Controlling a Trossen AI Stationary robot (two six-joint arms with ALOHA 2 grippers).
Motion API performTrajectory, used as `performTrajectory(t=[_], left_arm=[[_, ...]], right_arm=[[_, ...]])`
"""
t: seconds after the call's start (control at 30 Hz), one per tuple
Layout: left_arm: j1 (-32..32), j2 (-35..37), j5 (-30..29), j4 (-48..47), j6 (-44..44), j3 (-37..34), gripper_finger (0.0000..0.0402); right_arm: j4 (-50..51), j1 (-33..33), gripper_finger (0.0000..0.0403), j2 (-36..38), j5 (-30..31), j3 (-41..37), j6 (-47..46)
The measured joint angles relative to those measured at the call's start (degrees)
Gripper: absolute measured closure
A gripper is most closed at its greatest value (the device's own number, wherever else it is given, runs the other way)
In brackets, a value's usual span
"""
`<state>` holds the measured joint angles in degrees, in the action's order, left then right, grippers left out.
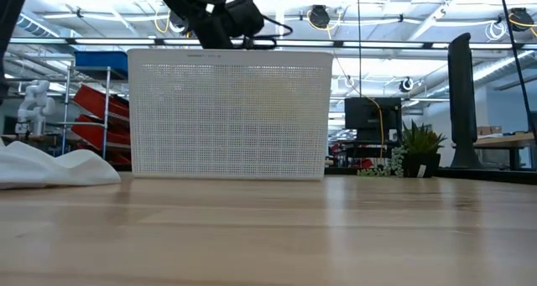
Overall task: Fold laundry
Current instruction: Put the folded pink underwear into the white laundry bin
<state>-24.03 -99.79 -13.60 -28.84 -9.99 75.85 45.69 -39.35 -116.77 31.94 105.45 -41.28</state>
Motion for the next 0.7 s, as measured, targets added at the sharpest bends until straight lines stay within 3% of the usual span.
performTrajectory(t=[0.43,0.7], left_arm=[[0.1,-8.5,4.0,1.8,3.3,0.2,0.0392],[0.3,-9.3,4.6,3.5,3.6,0.1,0.0392]], right_arm=[[-0.1,0.0,0.0234,0.0,0.0,0.0,0.0],[-0.1,0.0,0.0234,0.0,0.0,0.0,0.0]])
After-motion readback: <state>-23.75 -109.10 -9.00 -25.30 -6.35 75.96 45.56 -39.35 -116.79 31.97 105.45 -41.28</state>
